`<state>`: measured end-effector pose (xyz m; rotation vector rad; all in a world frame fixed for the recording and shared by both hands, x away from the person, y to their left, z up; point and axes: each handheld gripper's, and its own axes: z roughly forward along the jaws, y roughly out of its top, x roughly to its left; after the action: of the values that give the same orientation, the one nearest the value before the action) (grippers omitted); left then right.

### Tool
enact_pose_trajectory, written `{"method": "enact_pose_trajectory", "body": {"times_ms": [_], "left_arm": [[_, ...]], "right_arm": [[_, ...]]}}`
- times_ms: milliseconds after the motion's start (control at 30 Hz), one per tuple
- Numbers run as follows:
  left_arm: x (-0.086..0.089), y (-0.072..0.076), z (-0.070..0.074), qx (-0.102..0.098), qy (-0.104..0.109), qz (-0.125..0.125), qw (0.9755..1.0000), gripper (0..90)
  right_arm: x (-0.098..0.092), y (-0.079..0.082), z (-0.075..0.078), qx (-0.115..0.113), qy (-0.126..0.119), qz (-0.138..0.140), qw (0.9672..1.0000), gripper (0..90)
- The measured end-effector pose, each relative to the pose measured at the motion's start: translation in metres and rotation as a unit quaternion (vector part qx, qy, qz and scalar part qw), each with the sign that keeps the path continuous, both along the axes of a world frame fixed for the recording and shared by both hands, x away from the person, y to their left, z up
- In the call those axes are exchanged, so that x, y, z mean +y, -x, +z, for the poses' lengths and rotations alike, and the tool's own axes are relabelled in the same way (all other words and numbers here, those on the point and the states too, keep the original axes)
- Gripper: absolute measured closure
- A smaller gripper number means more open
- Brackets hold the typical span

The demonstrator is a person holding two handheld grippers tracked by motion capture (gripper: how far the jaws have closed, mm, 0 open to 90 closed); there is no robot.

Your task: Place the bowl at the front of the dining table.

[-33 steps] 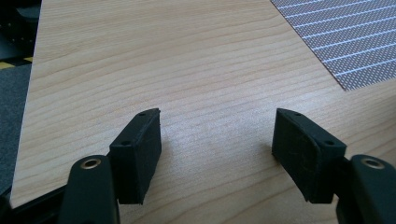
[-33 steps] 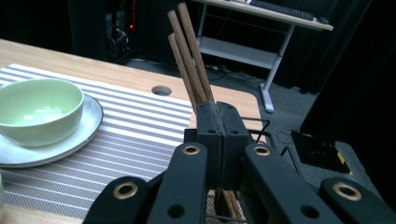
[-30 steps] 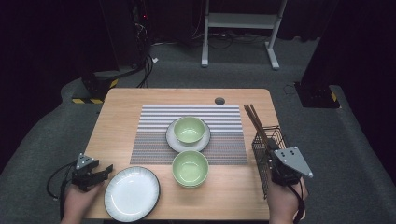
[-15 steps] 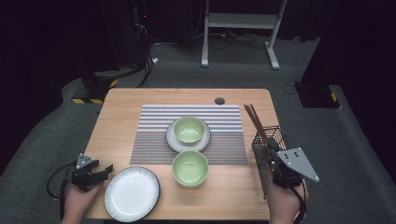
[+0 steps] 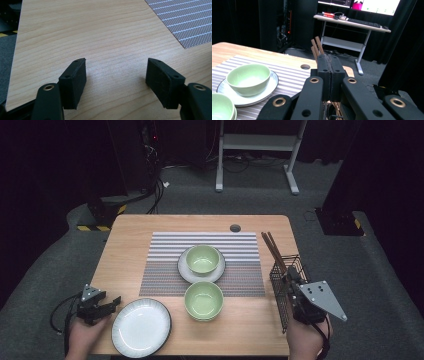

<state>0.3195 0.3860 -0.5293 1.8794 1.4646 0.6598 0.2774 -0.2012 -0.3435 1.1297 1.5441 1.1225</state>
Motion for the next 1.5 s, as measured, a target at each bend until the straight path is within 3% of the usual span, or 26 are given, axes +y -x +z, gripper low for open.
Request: {"method": "enact_pose_trajectory", "body": {"times_ms": [733, 1500], "left_arm": [[0.0, 0.0, 0.0, 0.0, 0.0, 0.0, 1.0, 32.9], [0.0, 0.0, 0.0, 0.0, 0.0, -0.002, 1.0, 33.2]], "right_arm": [[0.021, 0.002, 0.025, -0.034, 0.015, 0.022, 0.9991, 89.3], [0.048, -0.014, 0.007, -0.018, -0.003, 0.066, 0.9977, 89.3]]}}
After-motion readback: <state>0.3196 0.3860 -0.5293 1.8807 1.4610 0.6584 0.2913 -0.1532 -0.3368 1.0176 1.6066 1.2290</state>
